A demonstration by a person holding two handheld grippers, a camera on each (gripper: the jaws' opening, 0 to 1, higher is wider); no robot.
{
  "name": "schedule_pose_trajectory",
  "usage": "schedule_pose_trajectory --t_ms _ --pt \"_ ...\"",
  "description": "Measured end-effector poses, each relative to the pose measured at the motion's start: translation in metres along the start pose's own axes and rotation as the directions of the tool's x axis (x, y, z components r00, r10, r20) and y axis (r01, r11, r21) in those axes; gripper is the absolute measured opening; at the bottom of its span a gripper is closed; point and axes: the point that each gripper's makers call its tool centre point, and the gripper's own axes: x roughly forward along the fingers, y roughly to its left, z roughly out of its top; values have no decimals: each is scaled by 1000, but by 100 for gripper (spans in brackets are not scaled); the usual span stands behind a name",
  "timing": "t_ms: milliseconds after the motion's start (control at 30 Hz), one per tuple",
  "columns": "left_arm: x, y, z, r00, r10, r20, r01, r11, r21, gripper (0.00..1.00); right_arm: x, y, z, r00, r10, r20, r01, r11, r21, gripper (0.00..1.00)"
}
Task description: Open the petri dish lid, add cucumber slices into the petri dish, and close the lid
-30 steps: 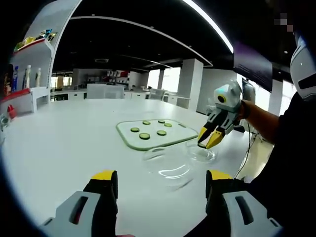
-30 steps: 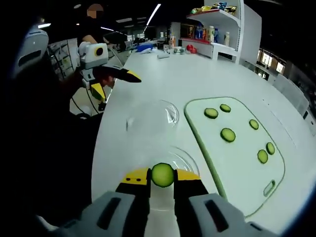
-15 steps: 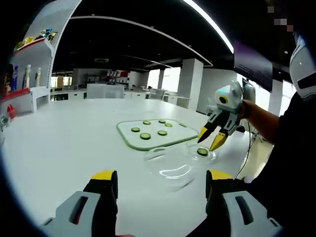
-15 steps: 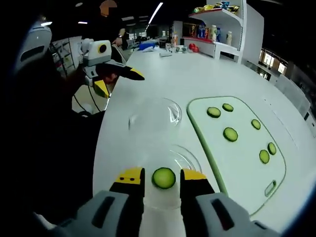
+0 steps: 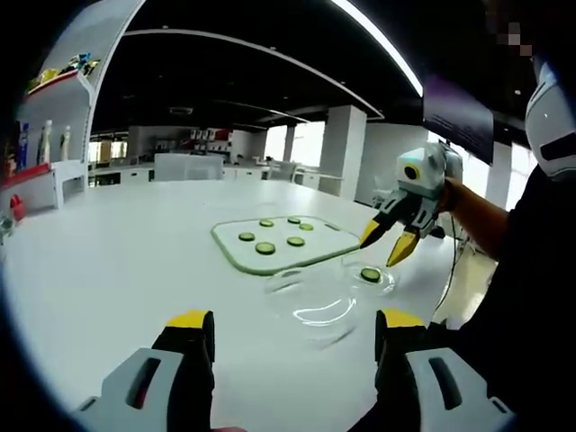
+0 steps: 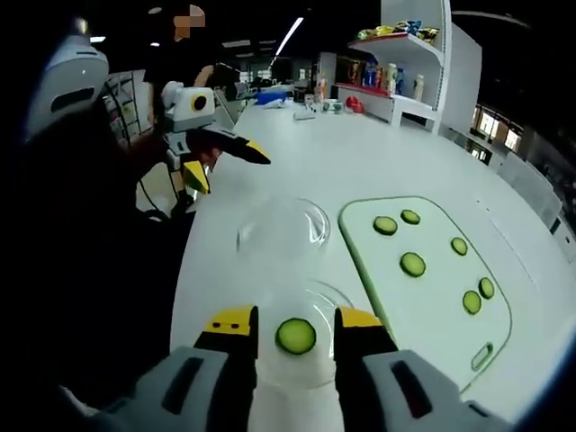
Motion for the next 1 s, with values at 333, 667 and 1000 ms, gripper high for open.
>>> schedule_pose_trajectory --t_ms 333,667,1000 --pt "5 -11 -3 988 -152 -13 152 984 89 72 10 1 16 995 4 98 -2 1000 -17 46" --pt "13 -14 -13 955 -292 -51 296 949 108 72 23 1 18 992 21 122 -18 999 -30 50" --pt "26 -6 -10 935 -350 -58 355 924 145 71 46 6 27 983 82 162 -72 995 -69 53"
